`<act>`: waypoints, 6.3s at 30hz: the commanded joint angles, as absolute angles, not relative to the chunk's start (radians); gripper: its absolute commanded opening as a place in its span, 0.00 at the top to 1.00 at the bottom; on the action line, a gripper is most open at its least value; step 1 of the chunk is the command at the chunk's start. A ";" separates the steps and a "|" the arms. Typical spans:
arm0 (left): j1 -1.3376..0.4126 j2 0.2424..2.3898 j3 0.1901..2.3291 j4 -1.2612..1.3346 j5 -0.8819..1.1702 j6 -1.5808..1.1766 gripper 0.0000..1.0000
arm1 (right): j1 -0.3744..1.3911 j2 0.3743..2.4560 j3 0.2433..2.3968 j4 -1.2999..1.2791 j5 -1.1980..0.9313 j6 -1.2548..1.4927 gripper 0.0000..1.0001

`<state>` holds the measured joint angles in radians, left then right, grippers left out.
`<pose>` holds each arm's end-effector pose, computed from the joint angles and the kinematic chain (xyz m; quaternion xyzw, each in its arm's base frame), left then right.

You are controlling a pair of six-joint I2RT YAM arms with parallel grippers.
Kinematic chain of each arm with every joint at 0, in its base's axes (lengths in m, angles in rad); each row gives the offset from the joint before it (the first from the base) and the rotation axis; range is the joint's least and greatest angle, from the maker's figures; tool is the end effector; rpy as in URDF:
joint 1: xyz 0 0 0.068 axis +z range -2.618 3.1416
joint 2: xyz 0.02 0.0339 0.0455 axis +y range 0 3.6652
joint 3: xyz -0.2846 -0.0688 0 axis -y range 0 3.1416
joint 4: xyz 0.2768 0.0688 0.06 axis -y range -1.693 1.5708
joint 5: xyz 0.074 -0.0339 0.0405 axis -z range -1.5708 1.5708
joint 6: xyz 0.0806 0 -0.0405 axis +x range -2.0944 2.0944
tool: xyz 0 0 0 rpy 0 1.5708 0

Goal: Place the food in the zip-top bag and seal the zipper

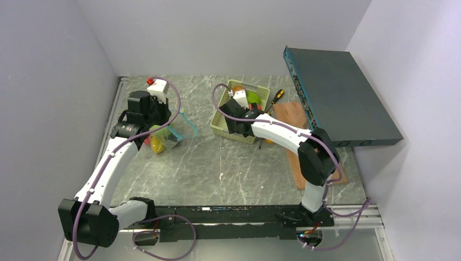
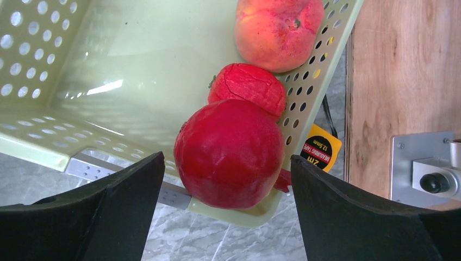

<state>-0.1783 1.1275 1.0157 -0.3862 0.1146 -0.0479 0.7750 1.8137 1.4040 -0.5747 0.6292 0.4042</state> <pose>0.3084 -0.0649 0.3257 0.0851 0.8544 -0.1065 0.5014 0.3499 0.2763 0.2186 -0.0799 0.9112 -0.0934 0.3931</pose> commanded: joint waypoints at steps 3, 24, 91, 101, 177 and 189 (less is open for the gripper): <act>-0.183 1.120 1.037 -0.372 0.116 -0.055 1.00 | 0.755 1.815 1.382 -0.548 0.601 0.419 0.15; -0.183 1.123 1.038 -0.373 0.121 -0.055 1.00 | 0.739 1.792 1.475 -0.494 0.519 0.351 0.91; -0.182 1.076 1.019 -0.359 0.067 -0.066 1.00 | 0.858 2.067 1.708 -0.104 -0.368 0.587 0.06; -0.183 1.063 1.019 -0.357 0.060 -0.066 1.00 | 0.796 1.922 1.527 -0.148 -0.224 0.584 0.18; -0.187 1.036 0.998 -0.366 -0.232 -0.129 1.00 | 0.852 1.995 1.839 -0.165 -0.377 0.641 0.78; -0.187 1.009 0.986 -0.357 -0.250 -0.123 1.00 | 0.852 1.924 1.872 -0.318 -0.223 0.499 0.43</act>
<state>-0.1844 1.0386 0.9783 -0.3859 -0.2306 -0.1204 0.8482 2.0109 1.8301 -0.2604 -0.3126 0.5869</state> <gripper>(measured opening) 0.013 0.542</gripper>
